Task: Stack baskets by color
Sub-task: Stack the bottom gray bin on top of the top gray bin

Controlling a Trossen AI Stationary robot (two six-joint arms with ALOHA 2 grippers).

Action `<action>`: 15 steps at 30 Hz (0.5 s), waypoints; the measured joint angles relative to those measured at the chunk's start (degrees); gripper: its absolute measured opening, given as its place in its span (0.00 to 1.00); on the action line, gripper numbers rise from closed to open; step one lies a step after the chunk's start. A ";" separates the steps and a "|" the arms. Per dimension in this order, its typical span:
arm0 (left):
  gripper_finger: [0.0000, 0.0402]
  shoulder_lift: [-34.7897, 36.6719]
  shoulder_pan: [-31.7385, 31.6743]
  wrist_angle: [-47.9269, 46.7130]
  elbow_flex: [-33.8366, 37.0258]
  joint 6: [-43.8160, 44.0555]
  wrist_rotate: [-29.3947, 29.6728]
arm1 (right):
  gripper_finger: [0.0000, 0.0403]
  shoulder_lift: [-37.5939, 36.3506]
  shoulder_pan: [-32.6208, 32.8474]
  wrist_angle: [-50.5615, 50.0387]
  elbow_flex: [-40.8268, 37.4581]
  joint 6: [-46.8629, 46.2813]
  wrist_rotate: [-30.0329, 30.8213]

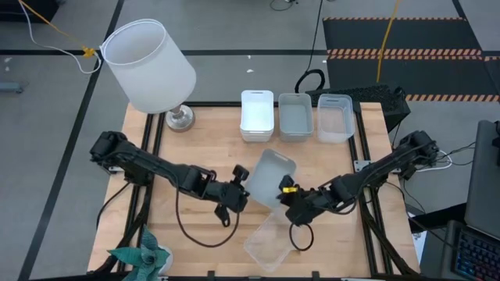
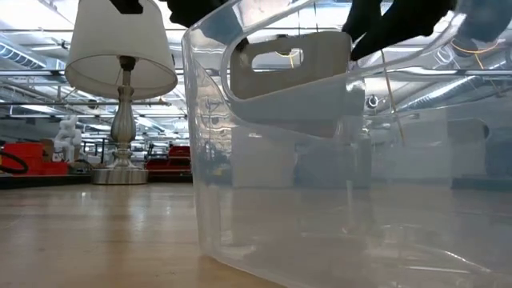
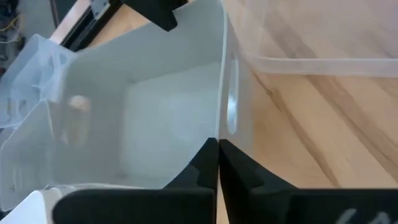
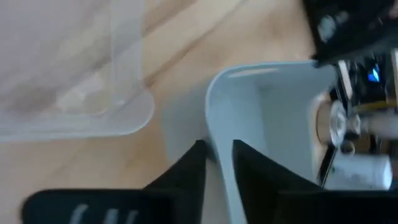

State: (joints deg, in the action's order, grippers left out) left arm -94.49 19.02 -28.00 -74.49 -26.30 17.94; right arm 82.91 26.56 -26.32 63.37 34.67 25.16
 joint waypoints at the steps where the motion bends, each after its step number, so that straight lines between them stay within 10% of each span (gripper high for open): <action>1: 0.01 0.06 -0.08 0.21 0.00 0.01 0.32 | 0.23 -0.45 0.01 -0.14 0.00 -1.78 0.33; 15: 0.01 -0.01 -3.10 2.75 -0.12 4.94 -3.38 | 0.48 -2.86 -2.68 -0.21 0.22 -25.10 -5.43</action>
State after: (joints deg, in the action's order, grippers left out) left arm -94.50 15.92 -25.25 -74.61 -21.36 14.57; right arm 80.05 23.88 -26.53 63.59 9.57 19.73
